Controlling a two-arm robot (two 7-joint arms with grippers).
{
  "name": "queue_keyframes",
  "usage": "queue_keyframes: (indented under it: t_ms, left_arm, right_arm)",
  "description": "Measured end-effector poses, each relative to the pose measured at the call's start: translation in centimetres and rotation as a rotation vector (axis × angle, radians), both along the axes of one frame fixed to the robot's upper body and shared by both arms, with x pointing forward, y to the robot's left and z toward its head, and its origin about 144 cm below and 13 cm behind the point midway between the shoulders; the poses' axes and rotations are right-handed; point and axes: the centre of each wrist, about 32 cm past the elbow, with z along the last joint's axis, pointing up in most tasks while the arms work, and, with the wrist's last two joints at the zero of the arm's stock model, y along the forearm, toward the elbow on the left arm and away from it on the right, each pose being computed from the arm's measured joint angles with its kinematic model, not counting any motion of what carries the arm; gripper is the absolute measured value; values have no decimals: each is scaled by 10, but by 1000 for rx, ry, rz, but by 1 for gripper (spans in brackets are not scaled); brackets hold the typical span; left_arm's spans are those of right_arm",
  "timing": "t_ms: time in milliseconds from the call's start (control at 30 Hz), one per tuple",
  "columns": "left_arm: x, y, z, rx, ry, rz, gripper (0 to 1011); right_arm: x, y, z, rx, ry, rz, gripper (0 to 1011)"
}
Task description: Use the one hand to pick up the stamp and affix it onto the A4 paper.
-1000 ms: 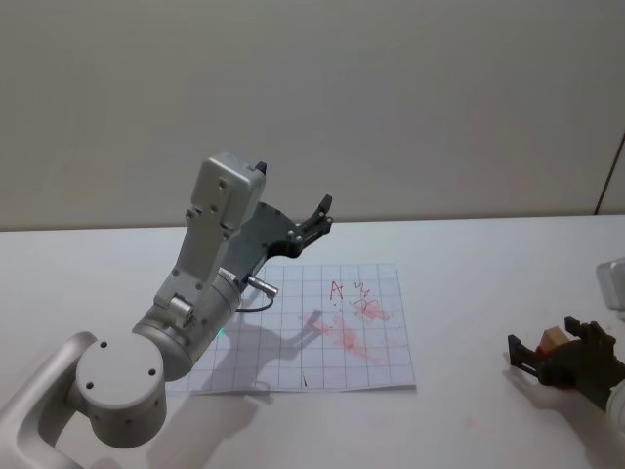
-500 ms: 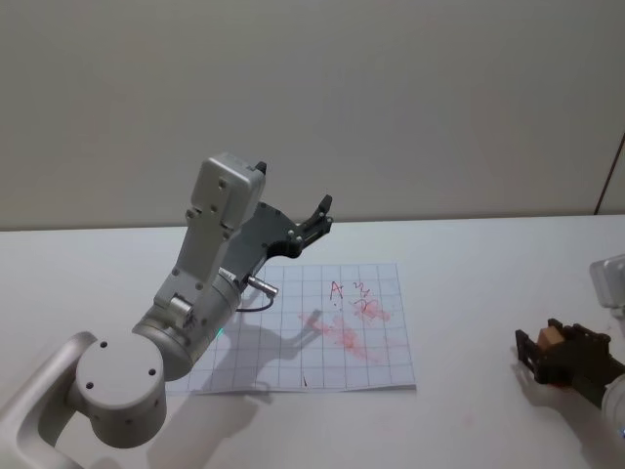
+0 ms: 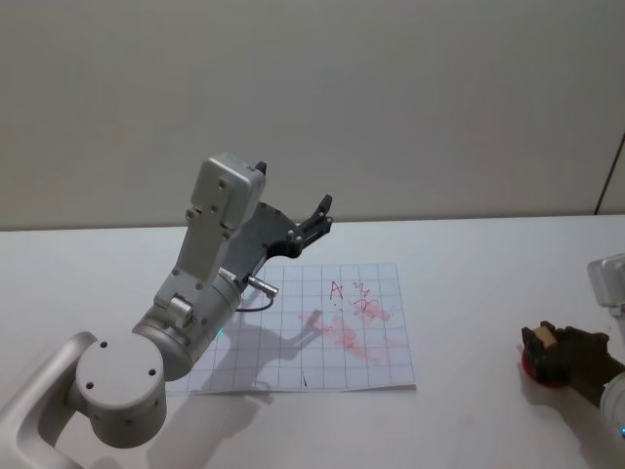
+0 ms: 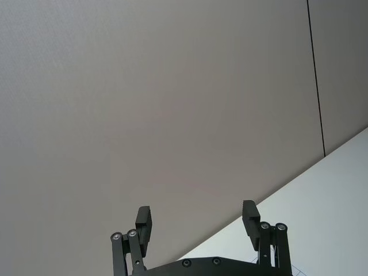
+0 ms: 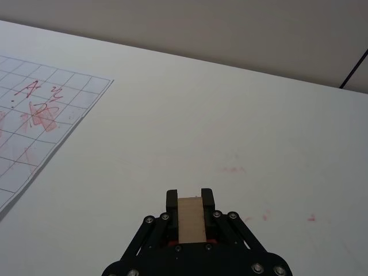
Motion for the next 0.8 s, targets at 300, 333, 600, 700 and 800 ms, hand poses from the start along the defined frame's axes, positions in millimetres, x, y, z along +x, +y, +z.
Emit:
queue_keyframes:
  t_ms: [300, 333, 600, 700, 800]
  left_arm:
    - [0, 0, 0, 0, 0, 0, 1001]
    - [0, 0, 0, 0, 0, 0, 1001]
    - [0, 0, 0, 0, 0, 0, 1001]
    - [0, 0, 0, 0, 0, 0, 1001]
    - [0, 0, 0, 0, 0, 0, 1001]
  right_arm:
    - [5, 3, 8, 29, -52, 41, 218]
    - [6, 5, 10, 39, -66, 54, 218]
    - [16, 17, 24, 111, -137, 138, 218]
    - [22, 24, 30, 142, -161, 175, 218]
    - [28, 32, 33, 172, -178, 215, 218]
